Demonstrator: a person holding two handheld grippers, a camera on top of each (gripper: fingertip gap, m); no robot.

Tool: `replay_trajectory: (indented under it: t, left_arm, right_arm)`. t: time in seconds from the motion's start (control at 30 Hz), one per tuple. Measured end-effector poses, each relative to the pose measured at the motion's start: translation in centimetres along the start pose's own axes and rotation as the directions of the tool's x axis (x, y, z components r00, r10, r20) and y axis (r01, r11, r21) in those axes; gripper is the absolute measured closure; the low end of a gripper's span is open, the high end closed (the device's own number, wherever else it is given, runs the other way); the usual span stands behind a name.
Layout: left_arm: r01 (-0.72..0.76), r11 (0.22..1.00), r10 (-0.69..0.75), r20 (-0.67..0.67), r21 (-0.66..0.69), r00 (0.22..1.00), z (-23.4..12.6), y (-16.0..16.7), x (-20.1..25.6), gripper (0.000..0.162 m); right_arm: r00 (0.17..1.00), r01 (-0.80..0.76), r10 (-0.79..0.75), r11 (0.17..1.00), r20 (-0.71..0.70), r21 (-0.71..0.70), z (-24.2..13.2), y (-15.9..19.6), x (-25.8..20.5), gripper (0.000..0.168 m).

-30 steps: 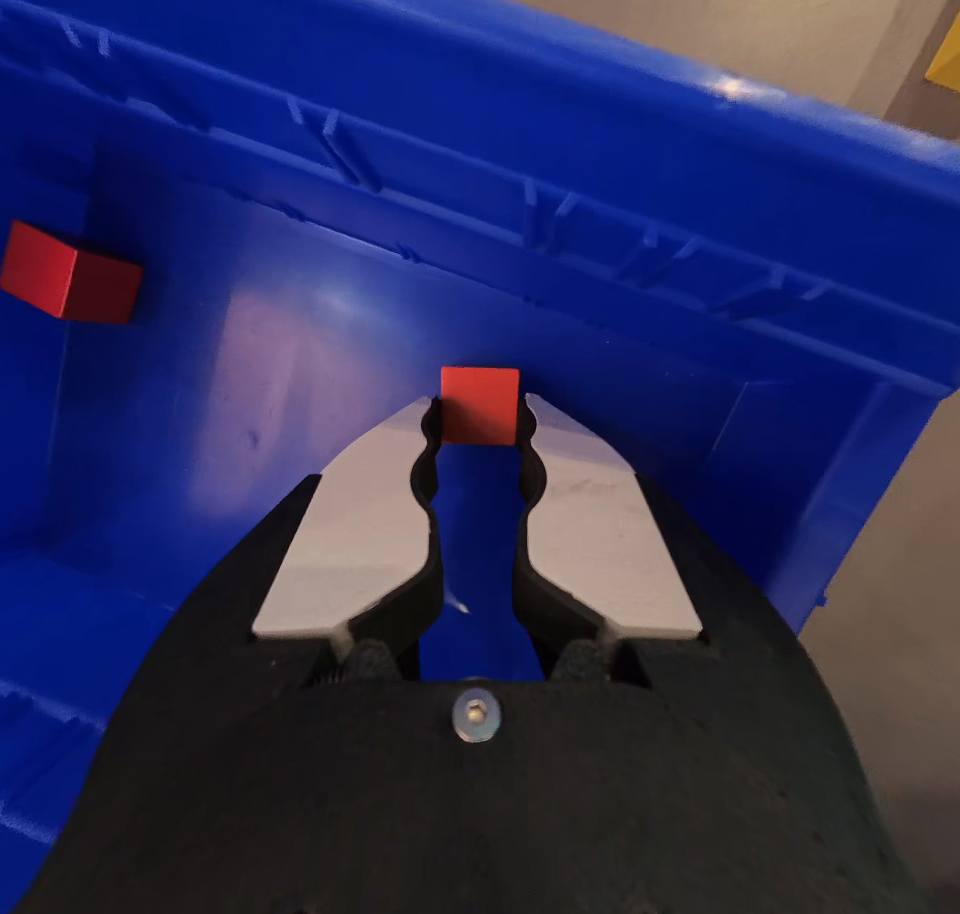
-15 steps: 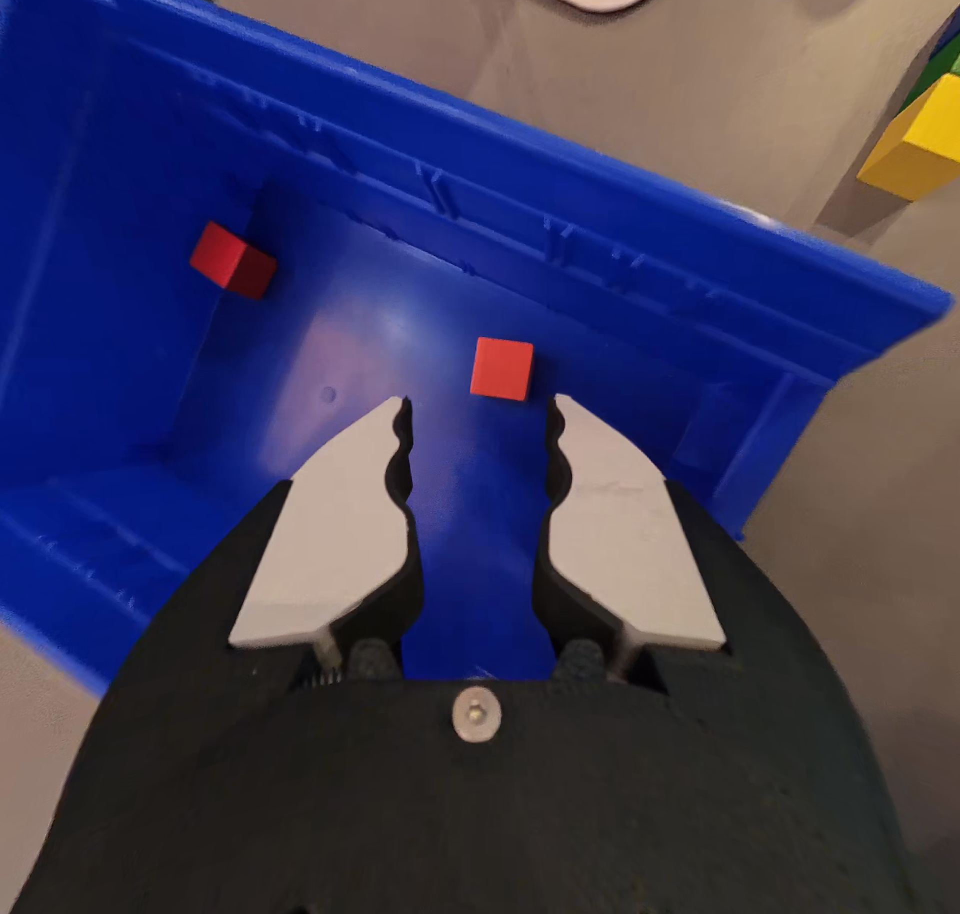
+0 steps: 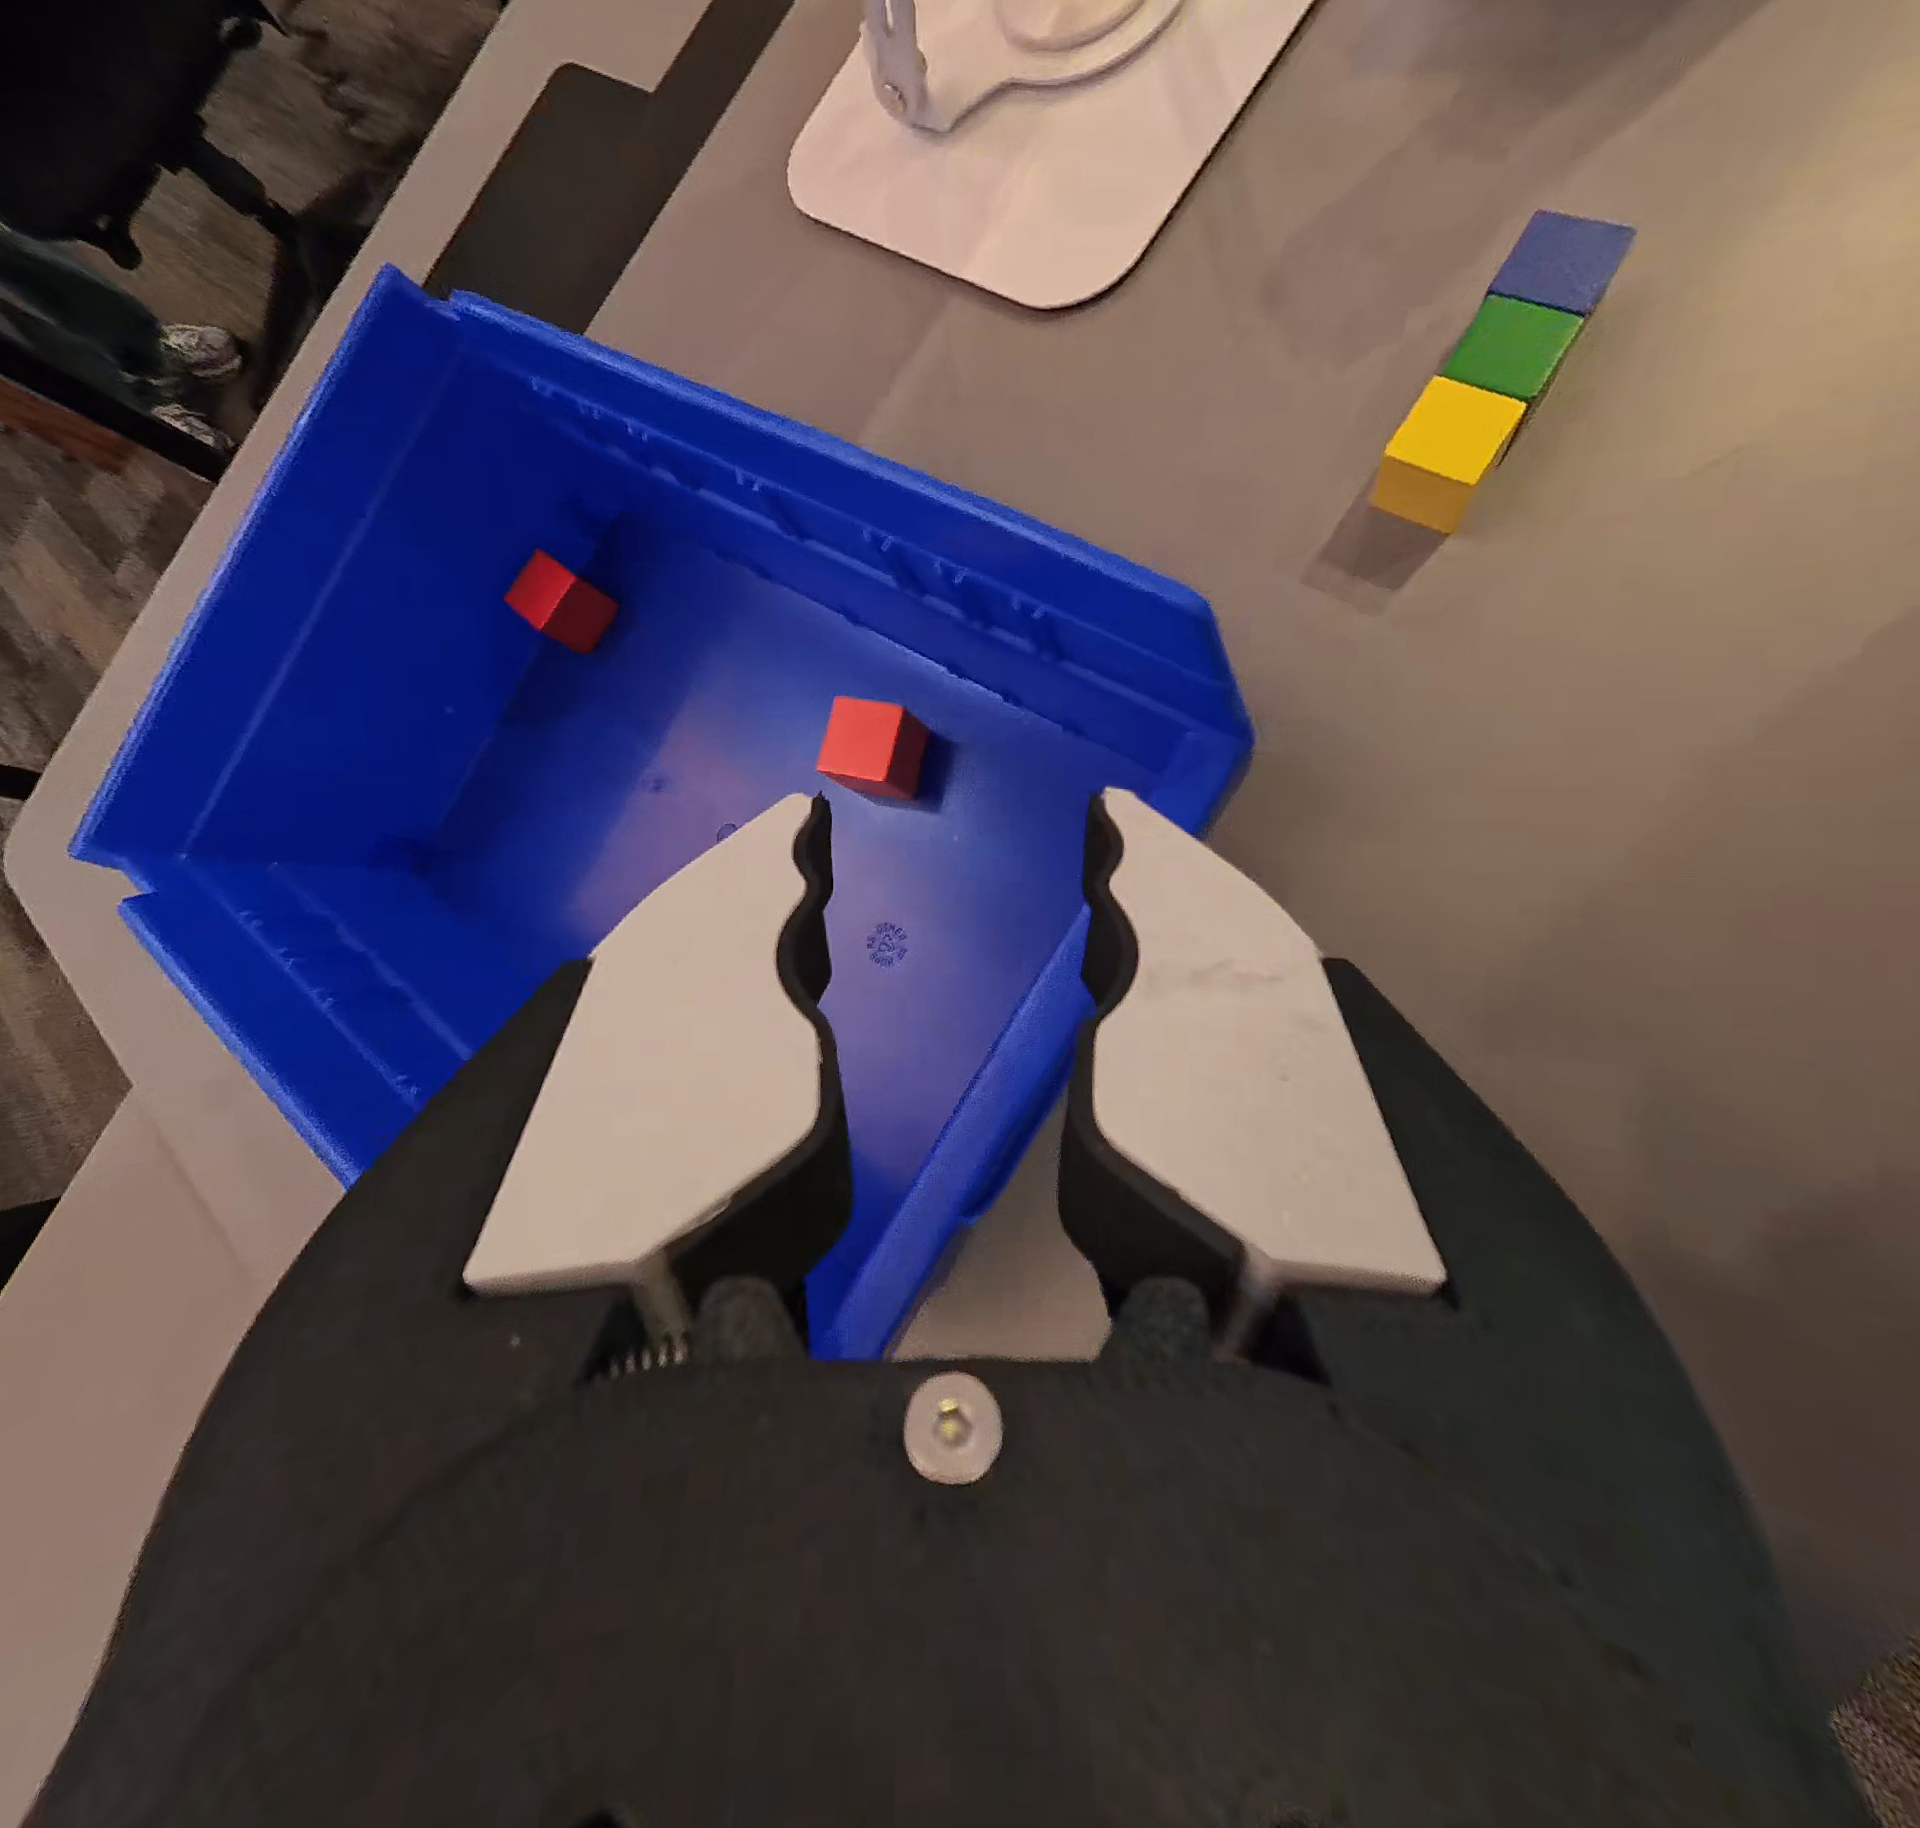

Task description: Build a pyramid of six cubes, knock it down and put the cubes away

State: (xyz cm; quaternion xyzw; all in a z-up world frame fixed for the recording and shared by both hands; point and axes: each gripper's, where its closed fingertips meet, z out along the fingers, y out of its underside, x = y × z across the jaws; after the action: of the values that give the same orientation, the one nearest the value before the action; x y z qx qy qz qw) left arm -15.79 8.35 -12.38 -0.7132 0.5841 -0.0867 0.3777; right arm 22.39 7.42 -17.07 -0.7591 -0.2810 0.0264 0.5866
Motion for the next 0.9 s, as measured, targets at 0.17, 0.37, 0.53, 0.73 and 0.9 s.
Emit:
replay_trajectory:
  t: [0.17,0.37,0.53,0.73,0.9]
  left_arm:
    - [0.048,0.999,-0.048,0.021,0.016,0.999,0.0,0.4,0.4,0.117]
    - [0.024,0.998,-0.026,0.025,0.056,0.999,0.1,-0.4,1.9,0.123]
    - [-0.072,0.997,0.072,0.003,0.021,0.997,0.6,-1.0,1.7,0.129]
    - [-0.060,0.995,0.060,0.003,0.083,0.998,0.3,-1.9,2.9,0.131]
    - [-0.051,0.998,0.050,0.050,0.026,0.997,1.3,-0.3,2.2,0.125]
  right_arm:
    - [0.999,-0.006,0.005,1.000,0.037,0.018,-0.4,-0.3,-0.8,0.081]
    - [0.998,0.000,-0.002,1.000,0.062,0.026,-0.6,-0.4,-1.3,0.081]
    - [0.998,-0.006,0.004,1.000,0.067,0.028,-0.6,-0.4,-1.4,0.081]
    - [0.998,-0.011,0.009,1.000,0.069,0.027,-0.6,-0.4,-1.4,0.082]
    - [0.997,-0.004,0.002,1.000,0.071,0.024,-0.6,-0.3,-1.5,0.082]
